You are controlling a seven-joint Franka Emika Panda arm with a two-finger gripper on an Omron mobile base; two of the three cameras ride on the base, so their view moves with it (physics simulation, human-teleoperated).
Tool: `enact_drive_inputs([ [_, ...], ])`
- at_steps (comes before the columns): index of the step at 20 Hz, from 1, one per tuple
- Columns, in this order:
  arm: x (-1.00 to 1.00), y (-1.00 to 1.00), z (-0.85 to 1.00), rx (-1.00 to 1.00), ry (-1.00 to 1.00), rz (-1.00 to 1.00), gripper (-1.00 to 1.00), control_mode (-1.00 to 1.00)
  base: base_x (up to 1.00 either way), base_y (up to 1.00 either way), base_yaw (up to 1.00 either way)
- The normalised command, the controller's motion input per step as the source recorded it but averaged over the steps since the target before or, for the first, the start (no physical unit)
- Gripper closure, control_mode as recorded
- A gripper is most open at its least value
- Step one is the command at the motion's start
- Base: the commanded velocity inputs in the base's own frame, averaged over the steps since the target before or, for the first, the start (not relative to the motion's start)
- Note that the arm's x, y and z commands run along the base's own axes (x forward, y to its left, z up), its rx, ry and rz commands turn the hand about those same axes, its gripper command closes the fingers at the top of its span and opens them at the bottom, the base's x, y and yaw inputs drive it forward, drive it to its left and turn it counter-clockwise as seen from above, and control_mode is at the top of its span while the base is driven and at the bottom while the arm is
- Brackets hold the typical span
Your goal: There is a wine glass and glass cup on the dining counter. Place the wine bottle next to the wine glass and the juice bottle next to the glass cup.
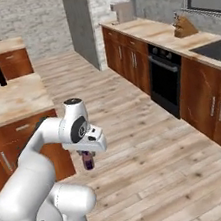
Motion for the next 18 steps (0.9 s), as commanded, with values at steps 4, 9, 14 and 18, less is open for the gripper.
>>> enact_drive_inputs([
  [4, 0.00, 0.00, 0.00, 0.00, 0.00, 0.00, 1.00, 1.00, 0.76, -0.08, 0.39],
  [9, 0.00, 0.00, 0.00, 0.00, 0.00, 0.00, 1.00, 1.00, 0.74, -0.22, 0.22],
  [14, 0.00, 0.00, 0.00, 0.00, 0.00, 0.00, 1.00, 1.00, 0.70, -0.37, 0.07],
  [18, 0.00, 0.00, 0.00, 0.00, 0.00, 0.00, 1.00, 1.00, 0.67, -0.40, 0.05],
])
